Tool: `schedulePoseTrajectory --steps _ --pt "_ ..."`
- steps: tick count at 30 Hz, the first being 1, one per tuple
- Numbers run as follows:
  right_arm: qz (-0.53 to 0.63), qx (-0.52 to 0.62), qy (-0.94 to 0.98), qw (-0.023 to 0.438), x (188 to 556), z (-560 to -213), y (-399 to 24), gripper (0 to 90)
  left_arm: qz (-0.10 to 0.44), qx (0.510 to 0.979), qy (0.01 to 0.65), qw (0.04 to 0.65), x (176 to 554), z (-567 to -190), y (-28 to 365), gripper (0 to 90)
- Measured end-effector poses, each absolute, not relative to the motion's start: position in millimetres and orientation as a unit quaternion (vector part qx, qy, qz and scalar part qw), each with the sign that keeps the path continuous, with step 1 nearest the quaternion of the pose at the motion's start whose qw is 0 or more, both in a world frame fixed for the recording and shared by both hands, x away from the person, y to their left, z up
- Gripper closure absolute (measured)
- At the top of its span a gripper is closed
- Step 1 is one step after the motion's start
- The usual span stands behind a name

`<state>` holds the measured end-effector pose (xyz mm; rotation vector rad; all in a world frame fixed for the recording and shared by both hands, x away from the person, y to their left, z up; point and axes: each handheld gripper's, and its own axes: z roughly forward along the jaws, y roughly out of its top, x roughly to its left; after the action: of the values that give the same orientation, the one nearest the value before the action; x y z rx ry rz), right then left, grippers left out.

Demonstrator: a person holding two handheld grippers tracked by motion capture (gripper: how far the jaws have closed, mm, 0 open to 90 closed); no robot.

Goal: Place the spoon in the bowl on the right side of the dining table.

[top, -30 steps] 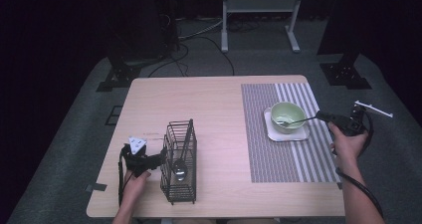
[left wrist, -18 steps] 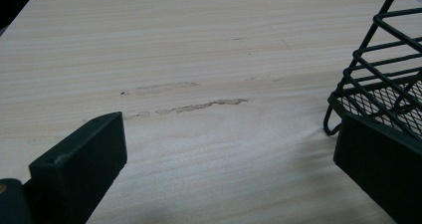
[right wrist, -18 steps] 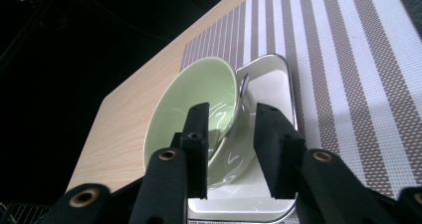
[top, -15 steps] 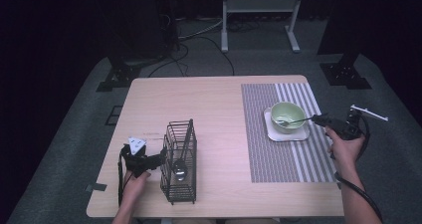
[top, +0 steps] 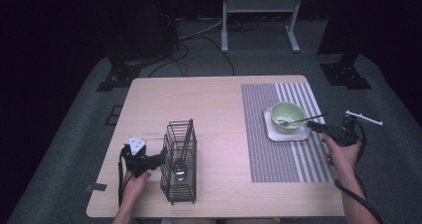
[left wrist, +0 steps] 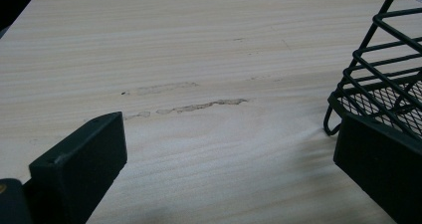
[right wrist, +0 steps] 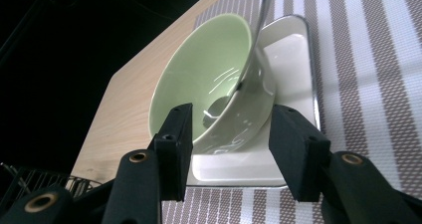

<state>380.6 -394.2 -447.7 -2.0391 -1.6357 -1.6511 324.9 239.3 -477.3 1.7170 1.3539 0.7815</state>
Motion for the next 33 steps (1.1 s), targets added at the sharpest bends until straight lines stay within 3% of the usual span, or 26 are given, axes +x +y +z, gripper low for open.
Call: schedulePoseTrajectory --steps 33 --pt "-0.529 -0.622 -0.576 0.049 350.5 -456.9 -375.9 40.7 0.310 0.678 0.535 0.399 324.7 -477.4 238.8 0.0"
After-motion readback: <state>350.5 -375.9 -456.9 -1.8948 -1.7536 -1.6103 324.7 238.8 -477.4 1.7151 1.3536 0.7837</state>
